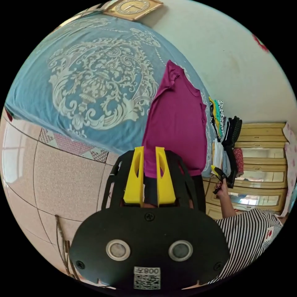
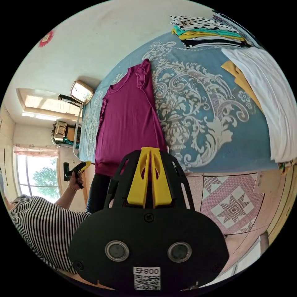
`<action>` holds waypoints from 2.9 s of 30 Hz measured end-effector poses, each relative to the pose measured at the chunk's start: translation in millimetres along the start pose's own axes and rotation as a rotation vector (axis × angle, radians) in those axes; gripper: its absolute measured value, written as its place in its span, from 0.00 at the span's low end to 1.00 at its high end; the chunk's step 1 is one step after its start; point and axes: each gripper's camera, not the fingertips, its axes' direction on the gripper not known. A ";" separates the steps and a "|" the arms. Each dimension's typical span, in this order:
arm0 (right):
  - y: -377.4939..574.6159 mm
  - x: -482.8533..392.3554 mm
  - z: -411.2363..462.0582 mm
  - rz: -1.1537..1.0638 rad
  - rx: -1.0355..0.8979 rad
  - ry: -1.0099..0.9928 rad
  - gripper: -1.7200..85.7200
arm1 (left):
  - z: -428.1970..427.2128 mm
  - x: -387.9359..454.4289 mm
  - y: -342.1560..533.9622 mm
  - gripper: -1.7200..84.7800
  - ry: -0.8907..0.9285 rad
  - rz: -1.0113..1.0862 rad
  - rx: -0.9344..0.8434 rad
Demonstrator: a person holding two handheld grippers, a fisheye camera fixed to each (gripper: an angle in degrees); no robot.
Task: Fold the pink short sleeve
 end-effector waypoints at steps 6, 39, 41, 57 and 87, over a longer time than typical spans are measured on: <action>71.5 70.5 -3.2 0.162 0.013 -0.128 0.06 | 10.2 -63.7 34.3 0.11 0.231 -0.166 0.003; 150.9 277.5 115.4 0.422 0.033 -0.679 0.06 | 79.2 -208.7 73.0 0.15 0.501 -0.357 0.052; 152.2 276.2 116.6 0.413 0.029 -0.682 0.06 | 86.7 -208.9 72.5 0.13 0.547 -0.334 0.047; 188.2 233.3 45.8 0.227 0.160 -0.750 0.04 | 22.7 -213.7 121.6 0.03 0.796 -0.137 0.208; 282.3 195.5 -59.4 0.067 0.245 -0.747 0.03 | -74.9 -194.9 183.7 0.02 0.901 0.019 0.286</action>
